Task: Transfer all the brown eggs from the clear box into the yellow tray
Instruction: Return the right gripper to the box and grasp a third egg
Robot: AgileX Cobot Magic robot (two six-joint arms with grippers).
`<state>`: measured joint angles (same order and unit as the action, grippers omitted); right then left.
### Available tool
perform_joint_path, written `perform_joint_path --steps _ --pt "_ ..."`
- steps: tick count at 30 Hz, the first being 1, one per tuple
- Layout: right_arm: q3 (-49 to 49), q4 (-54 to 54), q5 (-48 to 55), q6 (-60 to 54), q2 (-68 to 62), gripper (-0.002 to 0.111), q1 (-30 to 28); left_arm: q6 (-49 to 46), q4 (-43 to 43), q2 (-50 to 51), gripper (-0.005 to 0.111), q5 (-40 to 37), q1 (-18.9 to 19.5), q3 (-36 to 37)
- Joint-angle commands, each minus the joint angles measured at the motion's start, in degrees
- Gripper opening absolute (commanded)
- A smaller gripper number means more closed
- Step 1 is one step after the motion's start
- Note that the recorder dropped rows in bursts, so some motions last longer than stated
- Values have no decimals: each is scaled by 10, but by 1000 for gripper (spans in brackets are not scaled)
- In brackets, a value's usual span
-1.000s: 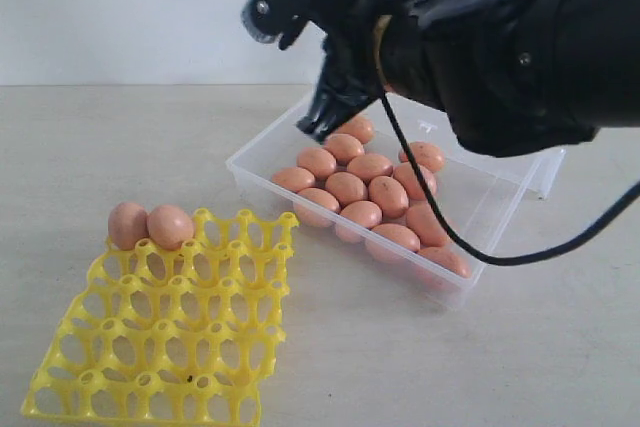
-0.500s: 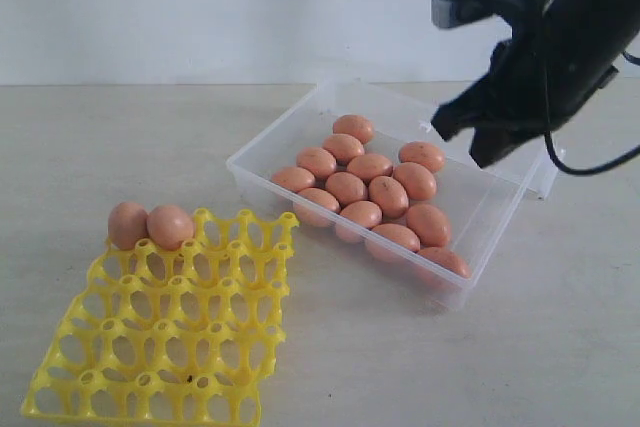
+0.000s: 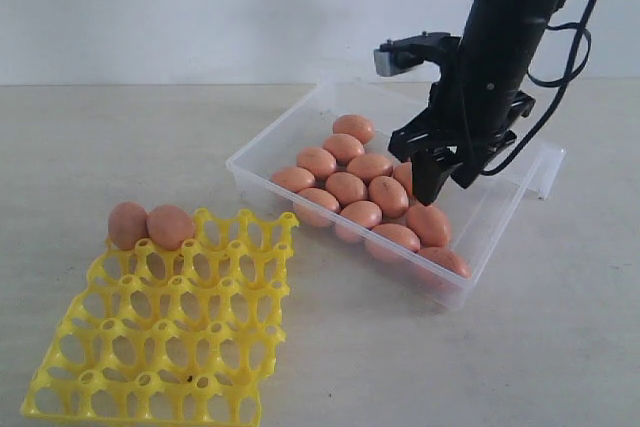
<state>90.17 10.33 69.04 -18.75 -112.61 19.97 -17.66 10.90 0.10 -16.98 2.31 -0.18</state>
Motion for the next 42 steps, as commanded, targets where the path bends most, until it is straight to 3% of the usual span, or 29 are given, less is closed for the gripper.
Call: perform_joint_path --steps 1,15,23,26,29,38,42 --pt "7 -24 -15 4 -24 55 0 -3 0 -1 -4 5 -2 2" --pt "7 -20 -112 16 -95 55 0 -3 0 -1 -4 5 -2 2" --pt "7 -20 -102 29 -135 55 0 -3 0 -1 -4 5 -2 2" --pt "7 -20 -102 39 -139 40 0 -3 0 -1 -4 5 -2 2" --pt "7 -20 -106 40 -134 2 0 -3 0 -1 -4 5 -2 2" --pt "7 -23 -138 102 -62 0 0 -3 0 -1 -4 5 -2 2" --pt "-48 -13 -215 156 22 0 10 -3 0 -1 -4 5 -2 2"
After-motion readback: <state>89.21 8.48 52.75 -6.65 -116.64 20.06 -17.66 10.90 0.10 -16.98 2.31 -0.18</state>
